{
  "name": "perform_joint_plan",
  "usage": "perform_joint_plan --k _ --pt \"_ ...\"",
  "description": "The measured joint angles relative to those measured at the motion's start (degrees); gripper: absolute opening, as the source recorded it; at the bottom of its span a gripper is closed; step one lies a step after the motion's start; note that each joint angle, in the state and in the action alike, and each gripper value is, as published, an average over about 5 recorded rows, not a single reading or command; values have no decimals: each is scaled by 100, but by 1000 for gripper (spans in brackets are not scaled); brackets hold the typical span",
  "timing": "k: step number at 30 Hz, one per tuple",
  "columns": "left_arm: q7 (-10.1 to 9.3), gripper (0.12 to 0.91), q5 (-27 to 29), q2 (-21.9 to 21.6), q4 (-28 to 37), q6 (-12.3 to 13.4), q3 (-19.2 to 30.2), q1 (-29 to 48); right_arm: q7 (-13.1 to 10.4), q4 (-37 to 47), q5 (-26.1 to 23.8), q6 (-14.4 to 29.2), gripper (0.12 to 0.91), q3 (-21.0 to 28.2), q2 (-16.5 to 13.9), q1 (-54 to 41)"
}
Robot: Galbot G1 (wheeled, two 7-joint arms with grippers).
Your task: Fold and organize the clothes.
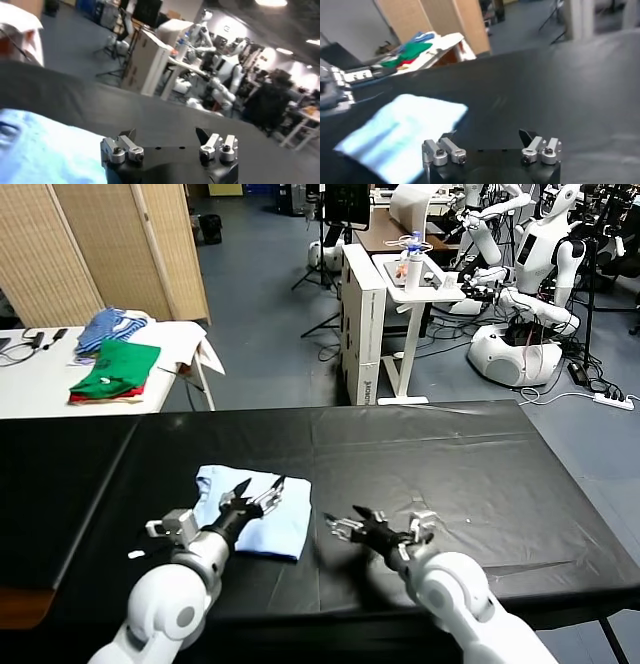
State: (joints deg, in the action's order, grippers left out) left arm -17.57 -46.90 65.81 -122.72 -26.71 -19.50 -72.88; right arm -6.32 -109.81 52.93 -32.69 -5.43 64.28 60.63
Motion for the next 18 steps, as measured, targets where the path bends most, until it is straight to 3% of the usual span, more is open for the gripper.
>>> perform_joint_plan --k 12,14,18 --pt "-14 907 165 -111 -200 66 -411 -369 -204 779 451 -43 893 488 465 -630" --pt "-17 907 195 -110 -223 86 -464 -426 -203 867 497 -45 838 508 504 -661" --pt "-22 907 234 -88 -267 114 -547 -532 -182 1008 530 -47 639 565 567 -733"
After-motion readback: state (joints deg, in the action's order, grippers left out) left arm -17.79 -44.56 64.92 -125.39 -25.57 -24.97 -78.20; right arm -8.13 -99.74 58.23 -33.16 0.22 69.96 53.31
